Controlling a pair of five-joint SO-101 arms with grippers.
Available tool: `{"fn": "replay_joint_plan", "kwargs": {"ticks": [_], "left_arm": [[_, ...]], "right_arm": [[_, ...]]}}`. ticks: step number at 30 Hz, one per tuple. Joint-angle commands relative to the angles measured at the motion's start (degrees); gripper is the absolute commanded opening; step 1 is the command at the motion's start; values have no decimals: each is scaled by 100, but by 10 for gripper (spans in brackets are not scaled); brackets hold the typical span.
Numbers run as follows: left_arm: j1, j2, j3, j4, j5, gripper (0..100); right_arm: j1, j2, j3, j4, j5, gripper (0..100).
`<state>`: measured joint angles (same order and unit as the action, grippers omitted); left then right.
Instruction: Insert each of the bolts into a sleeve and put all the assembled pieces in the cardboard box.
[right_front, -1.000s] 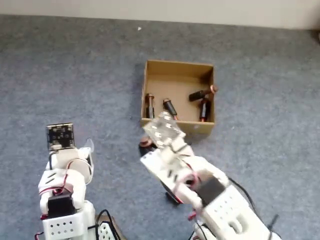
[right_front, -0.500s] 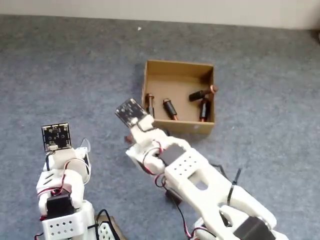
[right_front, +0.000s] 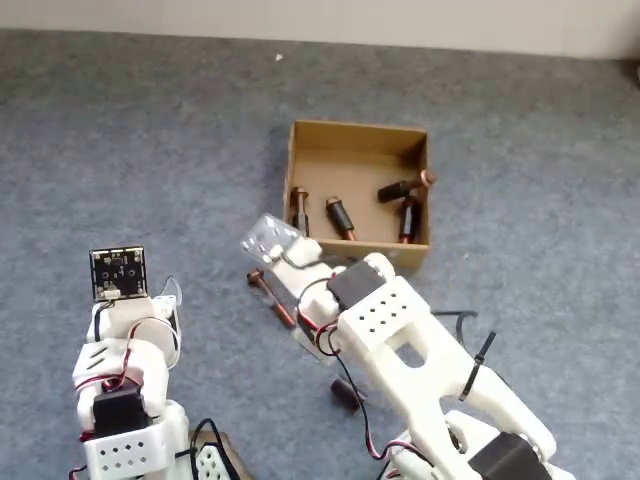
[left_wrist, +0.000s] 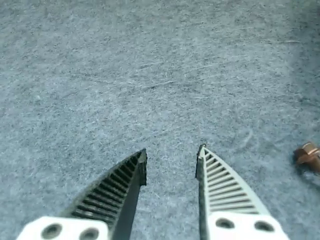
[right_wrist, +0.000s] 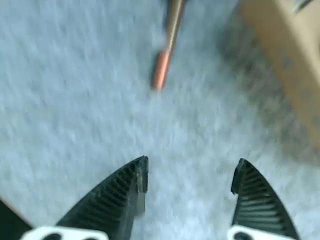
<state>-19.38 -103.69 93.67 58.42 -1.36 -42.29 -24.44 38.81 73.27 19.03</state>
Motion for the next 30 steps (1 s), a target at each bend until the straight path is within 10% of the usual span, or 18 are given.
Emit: {"fn": "replay_joint_plan", "kwargs": {"ticks": [1,30], "left_arm": [[-92,-48,-277,-123,-97,189],[-66,-48,-268,-123,-97,189]], "right_arm": [[136,-31,514,110,237,252],[-295,-31,2281,-998,193,252]]}}
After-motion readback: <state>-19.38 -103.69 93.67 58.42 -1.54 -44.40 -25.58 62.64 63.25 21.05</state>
